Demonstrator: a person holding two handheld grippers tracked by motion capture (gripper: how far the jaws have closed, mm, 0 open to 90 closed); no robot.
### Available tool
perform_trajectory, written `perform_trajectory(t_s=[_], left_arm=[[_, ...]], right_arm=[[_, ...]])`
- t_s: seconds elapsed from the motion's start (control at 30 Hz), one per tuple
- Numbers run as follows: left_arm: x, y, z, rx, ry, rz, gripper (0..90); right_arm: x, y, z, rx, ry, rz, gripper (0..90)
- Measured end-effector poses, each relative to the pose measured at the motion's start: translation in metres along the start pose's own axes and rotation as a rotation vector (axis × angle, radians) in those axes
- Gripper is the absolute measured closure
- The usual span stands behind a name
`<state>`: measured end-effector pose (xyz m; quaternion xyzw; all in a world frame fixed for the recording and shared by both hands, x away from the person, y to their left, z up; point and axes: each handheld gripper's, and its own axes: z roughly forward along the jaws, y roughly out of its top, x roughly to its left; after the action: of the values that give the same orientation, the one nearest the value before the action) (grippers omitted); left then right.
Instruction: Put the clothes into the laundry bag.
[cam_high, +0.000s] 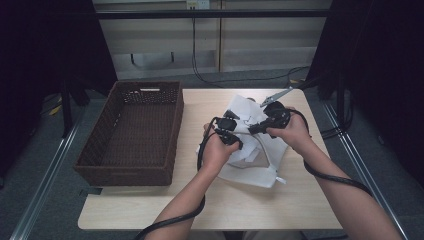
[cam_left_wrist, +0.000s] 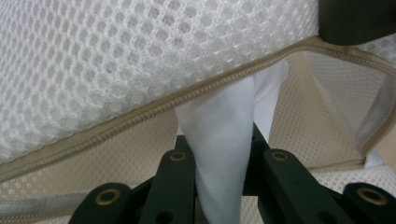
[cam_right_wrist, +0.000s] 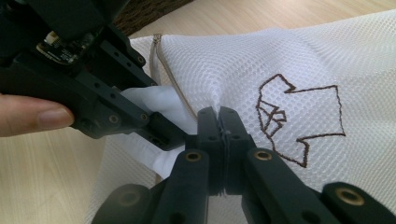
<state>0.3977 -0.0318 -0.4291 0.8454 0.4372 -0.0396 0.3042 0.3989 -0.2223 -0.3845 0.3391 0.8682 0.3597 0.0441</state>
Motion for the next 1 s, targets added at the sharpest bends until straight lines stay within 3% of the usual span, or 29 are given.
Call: perform_trajectory(t_s=[0.1,0.17,0.3,0.43,0.5,0.53,0.7,0.83,1.0], left_arm=[[-0.001,0.000,0.002,-0.023,0.006,-0.015,80.0],[-0.001,0.000,0.002,-0.017,0.010,-0.004,79.8],[-0.003,0.000,0.006,-0.061,0.019,-0.027,78.6],[-0.001,0.000,0.007,-0.050,0.019,-0.014,76.3],[-0.002,-0.001,0.007,-0.061,0.017,-0.032,74.6],[0.000,0.000,0.005,-0.039,0.016,-0.004,72.3],[0.001,-0.001,0.001,-0.040,0.017,0.024,52.5],[0.001,-0.003,-0.008,0.017,0.018,0.035,37.2],[0.003,-0.008,-0.016,0.065,0.029,0.055,29.6]], right_arm=[[0.000,0.000,0.000,-0.002,0.004,0.001,90.0],[0.000,-0.001,0.001,-0.002,0.003,-0.002,90.0],[0.000,-0.001,0.001,-0.002,0.003,0.001,90.0],[0.000,-0.001,0.001,-0.003,0.002,-0.002,90.0],[0.000,-0.001,0.000,-0.004,0.000,-0.002,90.0],[0.000,-0.001,0.000,-0.002,0.001,0.004,90.0],[-0.001,-0.002,-0.001,-0.005,0.001,0.004,89.9],[-0.001,-0.002,-0.001,-0.004,-0.002,0.001,89.9],[-0.001,-0.002,0.000,0.000,-0.001,0.007,89.9]])
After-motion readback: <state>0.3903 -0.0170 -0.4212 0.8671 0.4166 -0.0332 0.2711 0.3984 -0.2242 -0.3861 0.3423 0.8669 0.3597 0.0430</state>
